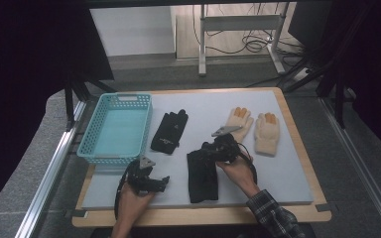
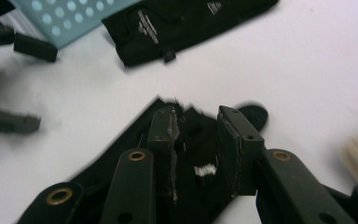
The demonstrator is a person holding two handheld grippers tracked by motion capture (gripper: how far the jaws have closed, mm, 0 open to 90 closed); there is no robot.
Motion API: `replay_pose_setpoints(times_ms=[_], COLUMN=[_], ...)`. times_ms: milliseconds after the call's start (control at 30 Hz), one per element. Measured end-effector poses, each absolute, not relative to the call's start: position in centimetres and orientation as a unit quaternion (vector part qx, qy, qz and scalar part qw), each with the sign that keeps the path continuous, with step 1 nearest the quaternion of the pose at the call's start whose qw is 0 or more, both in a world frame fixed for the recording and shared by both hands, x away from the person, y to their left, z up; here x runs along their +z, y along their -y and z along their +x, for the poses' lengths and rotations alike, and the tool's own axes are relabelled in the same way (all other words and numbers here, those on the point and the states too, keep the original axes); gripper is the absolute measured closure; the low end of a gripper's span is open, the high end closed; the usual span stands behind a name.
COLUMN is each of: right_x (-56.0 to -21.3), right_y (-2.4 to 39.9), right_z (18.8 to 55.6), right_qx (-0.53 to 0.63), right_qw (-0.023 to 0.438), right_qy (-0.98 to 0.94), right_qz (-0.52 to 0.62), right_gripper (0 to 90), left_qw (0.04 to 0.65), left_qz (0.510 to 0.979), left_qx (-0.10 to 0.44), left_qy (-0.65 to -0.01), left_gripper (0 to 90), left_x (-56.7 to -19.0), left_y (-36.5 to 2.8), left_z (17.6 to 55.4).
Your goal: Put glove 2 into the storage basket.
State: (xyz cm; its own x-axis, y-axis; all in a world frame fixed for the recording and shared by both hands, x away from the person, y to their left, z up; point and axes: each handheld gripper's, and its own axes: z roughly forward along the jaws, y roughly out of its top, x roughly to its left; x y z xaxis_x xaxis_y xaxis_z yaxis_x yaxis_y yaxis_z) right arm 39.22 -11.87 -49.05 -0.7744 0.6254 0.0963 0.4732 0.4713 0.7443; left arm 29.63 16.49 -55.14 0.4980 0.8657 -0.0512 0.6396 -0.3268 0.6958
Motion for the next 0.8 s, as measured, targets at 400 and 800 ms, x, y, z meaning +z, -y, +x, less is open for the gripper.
replay_pose_setpoints(times_ms=[400, 800], right_x=[-49.6, -51.8], right_y=[5.4, 0.5], right_z=[44.1, 48.3], right_qx=[0.386, 0.37], right_qw=[0.099, 0.107], right_qy=[-0.865, -0.863], right_qz=[0.306, 0.327], right_gripper=[57.5, 45.1], left_qw=[0.337, 0.338], left_qz=[0.797, 0.797], left_qx=[0.167, 0.167], left_qy=[-0.472, -0.472], left_gripper=[2.5, 2.5], left_x=[-55.1, -55.1], left_y=[-16.5, -16.5], left_z=[29.6, 29.6])
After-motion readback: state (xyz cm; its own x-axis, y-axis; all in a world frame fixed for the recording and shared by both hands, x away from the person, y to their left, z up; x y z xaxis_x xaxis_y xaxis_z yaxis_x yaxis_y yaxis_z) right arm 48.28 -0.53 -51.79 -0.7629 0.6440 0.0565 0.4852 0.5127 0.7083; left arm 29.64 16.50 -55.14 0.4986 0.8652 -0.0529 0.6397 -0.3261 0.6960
